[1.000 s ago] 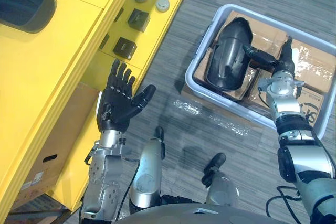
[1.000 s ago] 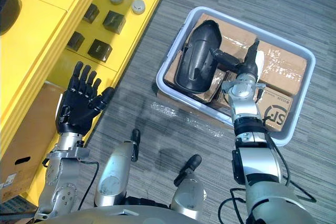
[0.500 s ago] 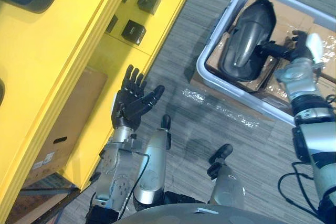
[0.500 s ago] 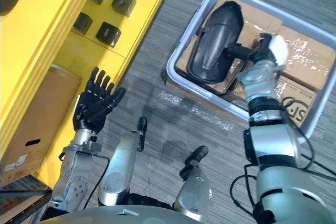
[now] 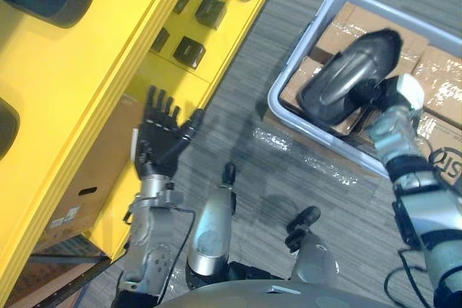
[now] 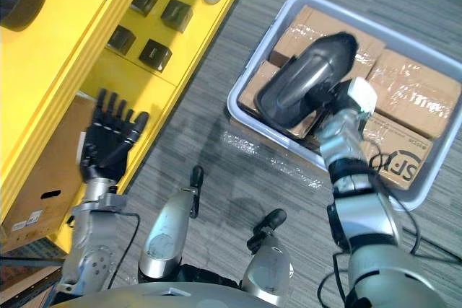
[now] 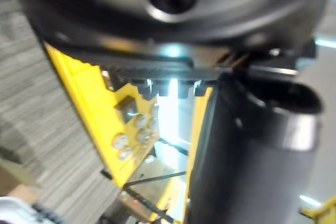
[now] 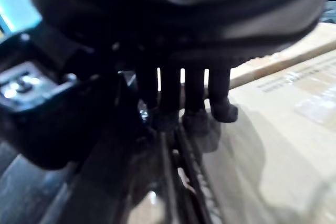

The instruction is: Walk over and take three plastic housings, then place them on the shelf

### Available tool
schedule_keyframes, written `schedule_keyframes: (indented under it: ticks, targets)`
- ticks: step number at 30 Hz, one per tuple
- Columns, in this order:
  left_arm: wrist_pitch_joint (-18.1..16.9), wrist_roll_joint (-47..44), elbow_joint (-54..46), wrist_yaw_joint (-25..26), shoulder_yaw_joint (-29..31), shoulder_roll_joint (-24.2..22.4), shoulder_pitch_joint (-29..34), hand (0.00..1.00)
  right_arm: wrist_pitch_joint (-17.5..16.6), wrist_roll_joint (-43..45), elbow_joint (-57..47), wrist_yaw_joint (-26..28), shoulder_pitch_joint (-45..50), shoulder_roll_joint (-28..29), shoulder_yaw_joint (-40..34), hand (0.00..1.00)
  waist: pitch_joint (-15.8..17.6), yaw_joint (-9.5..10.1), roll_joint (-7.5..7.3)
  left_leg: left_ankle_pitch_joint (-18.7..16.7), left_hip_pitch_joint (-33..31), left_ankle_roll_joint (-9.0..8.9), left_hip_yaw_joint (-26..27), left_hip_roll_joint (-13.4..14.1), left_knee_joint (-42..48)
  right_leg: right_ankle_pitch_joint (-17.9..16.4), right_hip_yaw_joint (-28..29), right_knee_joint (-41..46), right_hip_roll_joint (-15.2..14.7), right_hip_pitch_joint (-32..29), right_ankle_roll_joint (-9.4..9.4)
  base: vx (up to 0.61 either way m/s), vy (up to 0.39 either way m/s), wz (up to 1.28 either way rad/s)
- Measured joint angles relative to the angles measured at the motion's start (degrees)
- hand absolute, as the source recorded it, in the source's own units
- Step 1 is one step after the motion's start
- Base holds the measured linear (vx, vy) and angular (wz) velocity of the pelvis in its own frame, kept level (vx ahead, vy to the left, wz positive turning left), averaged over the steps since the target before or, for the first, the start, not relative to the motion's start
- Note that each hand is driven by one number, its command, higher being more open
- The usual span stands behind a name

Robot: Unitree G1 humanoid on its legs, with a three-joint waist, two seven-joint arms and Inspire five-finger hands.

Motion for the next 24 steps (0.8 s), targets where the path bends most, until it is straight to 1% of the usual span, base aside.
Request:
schedule_keyframes:
  ticks: [1, 2, 3, 4, 5, 6, 8, 10, 12, 14, 15, 17, 18, 19, 20, 21, 23, 24]
  targets:
    - [-0.05, 0.0, -0.7, -0.01, 1.25, -0.14, 0.65, 1.0, 0.17, -0.42, -1.22, -0.33, 2.0, 1.33, -0.67, 0.0, -0.05, -0.31, -0.16, 0.01, 1.33, -0.07, 0.16, -0.06, -0.6, -0.04, -0.12, 0.08, -0.04, 0.91, -0.05, 0.03, -0.017, -0.1]
    - [-0.1, 0.01, -1.99, -0.02, 3.44, -0.24, 1.83, 1.0, 0.54, -1.85, -2.91, -0.56, 5.35, 3.73, -1.8, 0.0, -0.34, -0.73, -0.75, -0.04, 3.48, -0.26, 0.7, -0.12, -1.85, -0.43, -0.29, 0.21, -0.19, 2.16, -0.02, 0.02, -0.01, -0.13]
    - [-0.16, 0.01, -2.71, -0.06, 4.52, -0.21, 2.45, 1.0, 0.74, -1.9, -3.87, -0.64, 6.83, 4.94, -2.22, 0.0, -0.71, -1.06, -1.49, 0.05, 4.07, -0.4, 1.09, -0.14, -2.43, -0.94, -0.35, 0.17, -0.36, 2.37, 0.07, 0.02, -0.026, -0.19]
    - [-0.23, 0.01, -3.6, -0.12, 5.63, -0.33, 3.18, 1.0, 0.93, -2.11, -5.44, -0.65, 9.03, 6.76, -2.63, 0.0, -1.39, -1.4, -2.62, 0.34, 4.73, -0.71, 1.66, -0.54, -3.39, -1.34, -0.41, -0.25, -0.41, 2.52, 0.54, 0.02, -0.036, -0.15]
    - [-0.02, 0.01, -3.63, -0.25, 6.04, -0.43, 3.17, 1.0, 1.14, -2.9, -6.56, -0.64, 10.64, 7.66, -3.05, 0.0, -1.61, -1.55, -2.95, 0.65, 5.51, -0.93, 1.93, -0.43, -4.25, -1.33, -0.42, -0.56, -0.21, 2.93, 0.54, 0.02, -0.05, -0.13]
    - [0.73, 0.01, -3.62, -0.74, 5.79, -1.05, 3.47, 1.0, 1.42, -4.25, -7.12, -0.62, 12.27, 9.04, -3.79, 0.0, -2.45, -1.92, -3.56, 0.96, 6.65, -1.09, 2.15, -0.38, -5.55, -1.33, -0.49, -0.88, -0.02, 3.56, 0.54, 0.01, -0.039, -0.06]
    - [1.9, 0.05, -3.62, -1.44, 4.95, -1.8, 3.58, 1.0, 2.37, -4.25, -7.13, -0.51, 13.96, 10.49, -4.12, 0.0, -3.95, -2.12, -4.4, 1.56, 8.38, -1.24, 2.74, -0.39, -7.1, -1.25, -0.61, -1.72, 0.18, 4.81, 0.65, 0.04, -0.044, -0.05]
    - [3.4, 0.36, -3.62, -3.37, 4.12, -2.03, 5.03, 1.0, 2.76, -4.26, -7.67, -0.51, 16.26, 12.54, -4.44, 0.0, -7.35, -2.8, -5.51, 1.7, 9.95, -1.43, 3.26, -0.3, -8.49, -0.9, -0.54, -2.85, 0.54, 5.91, 1.09, 0.07, -0.036, -0.1]
    - [5.89, 0.41, -3.6, -5.41, 3.13, -1.94, 5.62, 1.0, 2.74, -5.52, -11.26, -0.52, 18.2, 13.13, -4.42, 0.0, -10.02, -3.22, -5.82, 1.54, 11.77, -1.66, 4.73, 0.34, -9.08, -0.52, 0.23, -3.61, 0.85, 6.77, 1.32, 0.08, -0.034, -0.27]
    - [10.51, 1.83, -3.3, -7.09, 2.44, -1.73, 4.89, 1.0, 2.5, -7.79, -13.4, -0.62, 18.18, 12.99, -4.43, 0.0, -11.87, -3.47, -5.76, 1.48, 13.21, -1.75, 6.05, 0.42, -9.98, -0.13, 1.34, -4.36, 1.16, 7.12, 1.32, 0.02, -0.012, -0.32]
    - [12.04, 2.57, -2.71, -7.81, 2.08, -1.48, 4.52, 1.0, 2.23, -8.73, -13.95, -0.65, 18.09, 12.97, -4.43, 0.0, -12.53, -3.51, -5.63, 1.47, 13.65, -1.76, 6.47, 0.43, -10.18, 0.17, 1.72, -4.69, 1.35, 7.25, 1.29, 0.01, 0.003, -0.34]
    - [17.72, 4.88, 2.75, -10.18, -1.03, 0.63, 1.7, 1.0, 0.9, -10.92, -15.62, -0.68, 16.96, 12.73, -4.26, 0.0, -14.65, -4.44, -5.28, 1.43, 15.57, -1.82, 8.02, 0.98, -10.98, 0.89, 2.88, -4.94, 1.57, 7.73, 1.22, 0.0, 0.002, -0.32]
    - [19.19, 5.27, 4.43, -10.48, -1.95, 1.3, 0.74, 1.0, 0.41, -11.05, -15.63, -0.67, 16.37, 12.66, -4.13, 0.0, -14.91, -4.77, -5.33, 1.35, 16.03, -1.94, 8.26, 0.98, -11.04, 1.05, 3.03, -5.19, 1.59, 8.12, 1.21, -0.02, 0.004, -0.32]
    - [21.9, 6.77, 8.15, -11.4, -3.76, 2.33, -1.5, 1.0, -0.4, -11.49, -15.63, -0.61, 15.34, 12.13, -3.45, 0.0, -15.68, -4.97, -5.38, 1.32, 17.0, -1.98, 9.11, 1.09, -11.46, 1.54, 3.85, -5.82, 1.8, 8.43, 1.17, -0.04, 0.005, -0.36]
    - [24.08, 6.86, 11.55, -11.89, -5.19, 3.15, -3.36, 1.0, -1.26, -12.11, -15.63, -0.39, 14.63, 11.81, -3.06, 0.0, -16.5, -5.18, -5.75, 1.3, 17.57, -2.02, 9.69, 1.16, -11.82, 2.09, 4.59, -6.93, 2.09, 8.76, 1.2, -0.05, 0.005, -0.36]
    - [25.36, 6.86, 13.58, -12.04, -5.95, 3.48, -4.54, 1.0, -2.25, -13.02, -15.63, -0.33, 14.51, 11.34, -2.85, 0.0, -17.17, -5.52, -6.28, 1.25, 17.57, -2.09, 9.88, 1.13, -11.8, 2.12, 4.85, -7.58, 2.16, 8.9, 1.23, -0.04, -0.008, -0.22]
    - [26.83, 6.88, 16.94, -12.17, -6.39, 3.66, -6.2, 1.0, -3.18, -13.24, -15.62, -0.09, 13.92, 9.94, -1.43, 0.0, -18.18, -6.28, -6.74, 1.33, 17.83, -2.22, 10.36, 1.47, -11.83, 2.67, 5.73, -8.25, 2.71, 8.94, 1.02, -0.03, -0.016, -0.15]
    - [26.87, 6.88, 17.63, -12.17, -6.38, 3.84, -6.6, 1.0, -3.4, -13.25, -15.62, -0.09, 13.75, 9.73, -1.13, 0.0, -18.36, -6.34, -6.83, 1.35, 18.01, -2.26, 10.59, 1.52, -11.85, 2.75, 5.89, -8.52, 2.84, 9.01, 1.03, -0.03, -0.013, -0.22]
